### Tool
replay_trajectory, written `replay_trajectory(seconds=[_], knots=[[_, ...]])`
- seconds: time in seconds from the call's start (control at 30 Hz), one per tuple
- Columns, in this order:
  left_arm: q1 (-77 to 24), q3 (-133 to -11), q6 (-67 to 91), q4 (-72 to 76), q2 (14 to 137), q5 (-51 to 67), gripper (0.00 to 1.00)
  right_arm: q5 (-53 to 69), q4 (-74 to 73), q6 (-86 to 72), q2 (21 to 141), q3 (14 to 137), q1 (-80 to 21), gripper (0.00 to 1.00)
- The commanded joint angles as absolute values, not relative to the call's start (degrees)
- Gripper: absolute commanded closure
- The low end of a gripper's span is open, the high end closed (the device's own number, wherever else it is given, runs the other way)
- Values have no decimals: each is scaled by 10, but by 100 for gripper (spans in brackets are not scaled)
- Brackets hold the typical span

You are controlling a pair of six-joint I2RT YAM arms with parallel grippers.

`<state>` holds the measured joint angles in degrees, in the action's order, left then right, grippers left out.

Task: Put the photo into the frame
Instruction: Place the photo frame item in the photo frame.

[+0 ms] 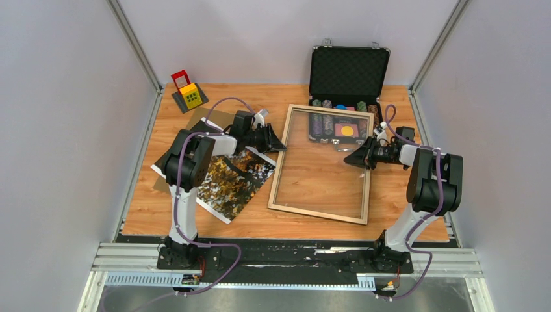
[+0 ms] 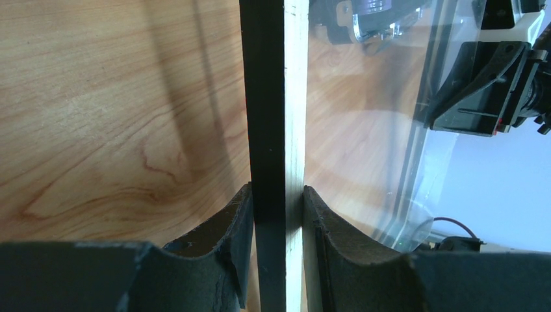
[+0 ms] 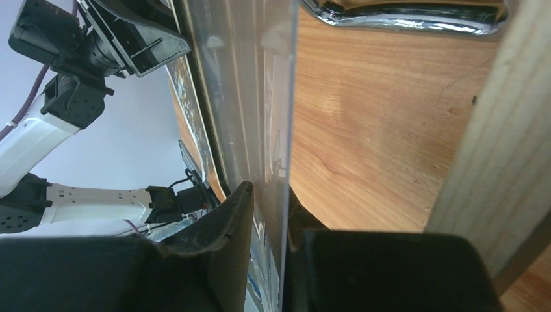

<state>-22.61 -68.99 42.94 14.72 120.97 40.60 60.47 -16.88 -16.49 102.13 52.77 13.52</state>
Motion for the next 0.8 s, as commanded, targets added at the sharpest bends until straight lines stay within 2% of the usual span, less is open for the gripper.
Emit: replay_trajectory(seconds=[0.0,0.1,0.23,0.33,0.77], knots=[[-234,-672,418,117,1204,357,78,593,-152,-149,1021,540,131,80],[-234,-672,419,116,1203,356,78,590,-153,-151,1021,542,131,75],[-234,-671,420,117,1203,356,79,581,-157,-150,1021,546,130,62],[-234,-670,422,116,1202,355,79,573,-164,-148,1018,549,130,56],[-234,-669,421,112,1197,348,80,542,-193,-138,1000,566,130,42]])
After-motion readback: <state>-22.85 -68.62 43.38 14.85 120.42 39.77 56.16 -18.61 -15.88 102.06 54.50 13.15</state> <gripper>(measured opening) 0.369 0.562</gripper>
